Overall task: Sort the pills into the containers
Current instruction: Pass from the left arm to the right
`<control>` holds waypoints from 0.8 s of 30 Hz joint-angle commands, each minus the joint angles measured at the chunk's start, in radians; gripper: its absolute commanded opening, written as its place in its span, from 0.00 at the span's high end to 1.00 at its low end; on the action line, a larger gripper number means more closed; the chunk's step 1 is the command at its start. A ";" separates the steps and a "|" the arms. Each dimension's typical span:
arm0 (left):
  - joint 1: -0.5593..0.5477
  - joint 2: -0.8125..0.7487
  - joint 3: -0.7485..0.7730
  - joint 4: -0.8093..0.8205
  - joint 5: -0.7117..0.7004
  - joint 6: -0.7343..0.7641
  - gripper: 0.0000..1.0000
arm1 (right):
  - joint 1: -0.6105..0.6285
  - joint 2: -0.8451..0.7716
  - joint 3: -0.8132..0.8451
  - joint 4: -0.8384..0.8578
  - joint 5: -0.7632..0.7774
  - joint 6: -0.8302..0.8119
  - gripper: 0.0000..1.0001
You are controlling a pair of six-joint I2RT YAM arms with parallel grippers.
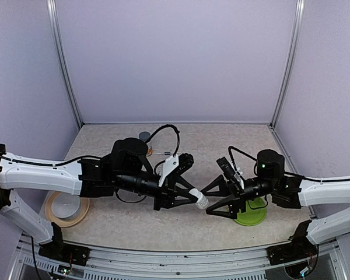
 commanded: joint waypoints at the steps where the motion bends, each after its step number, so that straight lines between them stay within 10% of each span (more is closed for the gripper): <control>1: -0.023 -0.027 -0.009 0.063 0.069 0.042 0.86 | -0.008 0.034 -0.010 0.131 -0.141 0.054 0.13; 24: -0.080 -0.070 -0.081 0.226 -0.068 0.038 0.85 | 0.012 0.177 -0.031 0.565 -0.226 0.351 0.31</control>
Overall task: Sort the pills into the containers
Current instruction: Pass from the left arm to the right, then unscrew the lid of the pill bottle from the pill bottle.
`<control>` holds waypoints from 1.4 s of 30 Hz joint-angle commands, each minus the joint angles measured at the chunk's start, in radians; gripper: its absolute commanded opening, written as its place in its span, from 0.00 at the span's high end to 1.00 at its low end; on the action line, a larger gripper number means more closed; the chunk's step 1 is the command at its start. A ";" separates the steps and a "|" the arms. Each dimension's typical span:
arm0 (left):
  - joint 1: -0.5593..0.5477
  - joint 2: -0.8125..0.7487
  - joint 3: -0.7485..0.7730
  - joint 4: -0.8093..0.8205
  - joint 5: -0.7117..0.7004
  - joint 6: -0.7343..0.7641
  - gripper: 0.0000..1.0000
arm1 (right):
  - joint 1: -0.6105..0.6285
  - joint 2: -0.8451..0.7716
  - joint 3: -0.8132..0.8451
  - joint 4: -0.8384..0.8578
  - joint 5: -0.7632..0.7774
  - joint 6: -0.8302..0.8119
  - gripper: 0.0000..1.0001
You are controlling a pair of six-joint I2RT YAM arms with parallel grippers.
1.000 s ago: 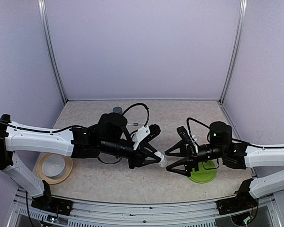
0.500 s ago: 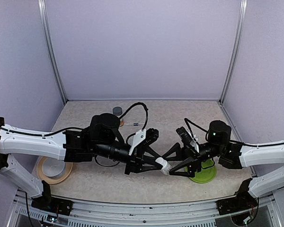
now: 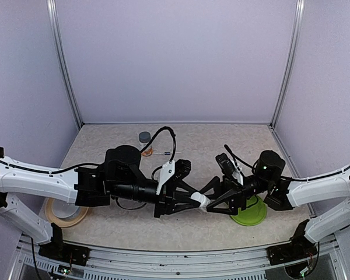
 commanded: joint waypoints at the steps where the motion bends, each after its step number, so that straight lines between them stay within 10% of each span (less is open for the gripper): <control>1: -0.010 -0.023 -0.009 0.075 -0.040 -0.005 0.85 | 0.011 0.028 -0.002 0.117 -0.028 0.071 0.33; 23: -0.011 -0.027 -0.033 0.115 -0.077 -0.018 0.84 | 0.028 0.080 0.020 0.206 -0.079 0.124 0.77; 33: -0.010 0.028 -0.004 0.086 -0.107 -0.099 0.78 | 0.028 -0.024 0.039 -0.134 0.104 -0.134 0.90; 42: -0.007 -0.019 -0.028 0.080 -0.073 -0.033 0.28 | 0.028 -0.101 0.050 -0.267 0.131 -0.194 0.92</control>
